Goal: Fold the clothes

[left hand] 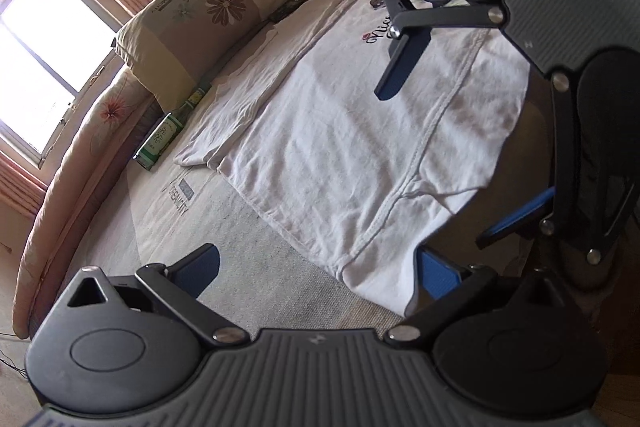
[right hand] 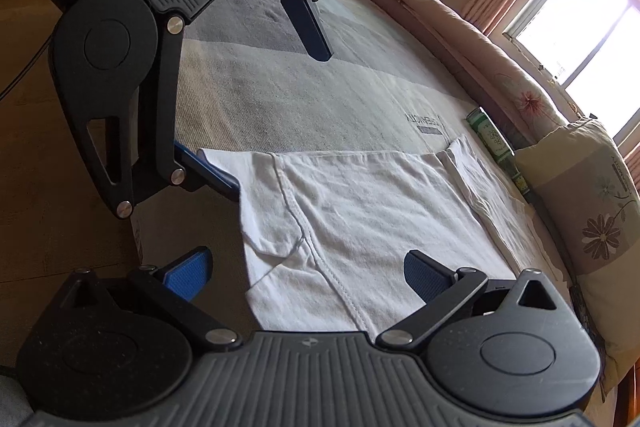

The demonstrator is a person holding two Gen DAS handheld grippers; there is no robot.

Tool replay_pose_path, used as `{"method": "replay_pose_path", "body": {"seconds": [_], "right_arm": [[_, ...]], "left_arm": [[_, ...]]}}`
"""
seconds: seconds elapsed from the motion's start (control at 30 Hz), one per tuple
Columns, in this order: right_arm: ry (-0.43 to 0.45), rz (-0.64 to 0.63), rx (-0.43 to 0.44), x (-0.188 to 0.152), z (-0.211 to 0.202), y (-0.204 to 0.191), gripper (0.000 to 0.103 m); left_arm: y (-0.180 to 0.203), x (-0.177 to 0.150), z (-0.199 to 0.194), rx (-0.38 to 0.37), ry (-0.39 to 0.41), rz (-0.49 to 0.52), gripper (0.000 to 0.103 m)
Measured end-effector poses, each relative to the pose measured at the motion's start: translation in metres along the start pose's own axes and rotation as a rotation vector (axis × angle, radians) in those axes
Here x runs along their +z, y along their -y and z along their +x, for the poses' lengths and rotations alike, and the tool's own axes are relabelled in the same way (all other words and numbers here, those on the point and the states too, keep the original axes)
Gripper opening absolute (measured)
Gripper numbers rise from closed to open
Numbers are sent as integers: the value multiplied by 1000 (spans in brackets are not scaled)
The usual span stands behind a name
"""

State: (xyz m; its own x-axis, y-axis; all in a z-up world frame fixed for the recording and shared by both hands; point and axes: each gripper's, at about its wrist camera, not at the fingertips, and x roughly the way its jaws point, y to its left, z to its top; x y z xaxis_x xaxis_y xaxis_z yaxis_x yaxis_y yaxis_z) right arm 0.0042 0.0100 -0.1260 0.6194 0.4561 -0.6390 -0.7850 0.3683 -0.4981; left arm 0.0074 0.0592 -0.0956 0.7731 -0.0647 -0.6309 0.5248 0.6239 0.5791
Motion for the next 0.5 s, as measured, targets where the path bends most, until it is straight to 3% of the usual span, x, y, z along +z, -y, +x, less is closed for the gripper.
{"method": "replay_pose_path", "body": {"seconds": [0.23, 0.4, 0.5], "right_arm": [[-35, 20, -162, -28, -15, 15, 103], [-14, 27, -263, -35, -29, 19, 103], [2, 25, -286, -30, -30, 20, 103]], "left_arm": [[3, -1, 3, -19, -9, -2, 102], [11, 11, 4, -105, 43, -28, 102], [23, 25, 10, -112, 76, -2, 102]]}}
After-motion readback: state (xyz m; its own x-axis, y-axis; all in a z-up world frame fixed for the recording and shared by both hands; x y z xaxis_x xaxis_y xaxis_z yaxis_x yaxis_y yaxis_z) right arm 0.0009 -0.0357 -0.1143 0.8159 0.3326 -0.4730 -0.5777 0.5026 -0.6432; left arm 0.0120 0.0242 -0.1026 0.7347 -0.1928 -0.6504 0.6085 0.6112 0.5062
